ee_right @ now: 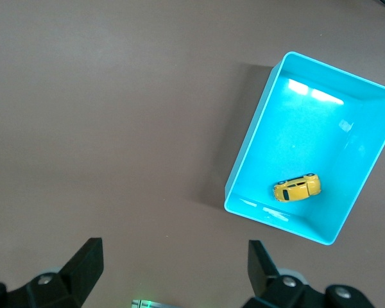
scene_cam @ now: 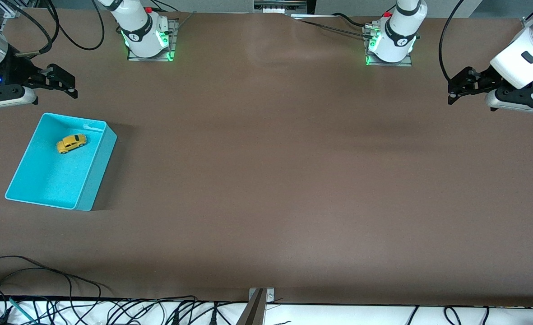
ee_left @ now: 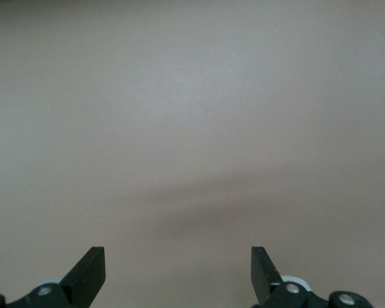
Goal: Wind up and store yellow beetle car
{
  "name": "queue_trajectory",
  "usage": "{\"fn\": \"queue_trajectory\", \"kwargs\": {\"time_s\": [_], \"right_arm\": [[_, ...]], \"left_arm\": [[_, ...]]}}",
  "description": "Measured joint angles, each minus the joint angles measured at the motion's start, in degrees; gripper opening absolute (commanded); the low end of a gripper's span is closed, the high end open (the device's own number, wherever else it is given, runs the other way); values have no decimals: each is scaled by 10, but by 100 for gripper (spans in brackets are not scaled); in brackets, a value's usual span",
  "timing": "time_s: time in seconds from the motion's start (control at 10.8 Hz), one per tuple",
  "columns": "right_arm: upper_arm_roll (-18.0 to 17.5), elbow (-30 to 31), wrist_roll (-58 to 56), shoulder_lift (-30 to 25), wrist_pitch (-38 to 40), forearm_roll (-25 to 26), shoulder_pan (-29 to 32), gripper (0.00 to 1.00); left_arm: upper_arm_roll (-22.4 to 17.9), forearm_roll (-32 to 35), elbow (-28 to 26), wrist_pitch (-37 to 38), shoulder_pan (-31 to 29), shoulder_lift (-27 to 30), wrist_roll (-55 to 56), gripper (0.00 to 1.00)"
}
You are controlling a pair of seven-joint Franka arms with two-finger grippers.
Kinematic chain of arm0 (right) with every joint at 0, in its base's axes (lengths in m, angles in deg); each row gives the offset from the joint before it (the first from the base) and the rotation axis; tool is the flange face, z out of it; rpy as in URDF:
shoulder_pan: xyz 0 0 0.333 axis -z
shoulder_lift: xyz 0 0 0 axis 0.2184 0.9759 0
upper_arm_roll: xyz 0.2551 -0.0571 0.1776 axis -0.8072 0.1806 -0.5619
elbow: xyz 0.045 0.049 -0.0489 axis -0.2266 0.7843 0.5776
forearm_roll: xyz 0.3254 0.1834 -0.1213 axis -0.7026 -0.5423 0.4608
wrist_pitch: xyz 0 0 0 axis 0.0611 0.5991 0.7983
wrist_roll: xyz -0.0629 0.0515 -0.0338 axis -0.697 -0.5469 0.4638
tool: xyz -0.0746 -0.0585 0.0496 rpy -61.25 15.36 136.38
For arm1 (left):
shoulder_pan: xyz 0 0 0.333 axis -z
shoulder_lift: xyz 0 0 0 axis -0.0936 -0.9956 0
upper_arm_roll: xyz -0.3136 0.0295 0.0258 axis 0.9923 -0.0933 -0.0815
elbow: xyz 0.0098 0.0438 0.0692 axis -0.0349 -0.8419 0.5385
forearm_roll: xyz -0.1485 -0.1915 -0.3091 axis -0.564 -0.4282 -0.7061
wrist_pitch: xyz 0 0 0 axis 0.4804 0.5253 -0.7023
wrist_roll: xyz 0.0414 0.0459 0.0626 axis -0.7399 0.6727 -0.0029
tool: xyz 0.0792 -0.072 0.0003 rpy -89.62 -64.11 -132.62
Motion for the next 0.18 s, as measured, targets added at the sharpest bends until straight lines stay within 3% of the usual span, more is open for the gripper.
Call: {"fn": "queue_trajectory", "kwargs": {"time_s": [0.18], "right_arm": [[0, 0, 0, 0, 0, 0, 0, 100]], "left_arm": [[0, 0, 0, 0, 0, 0, 0, 100]]}}
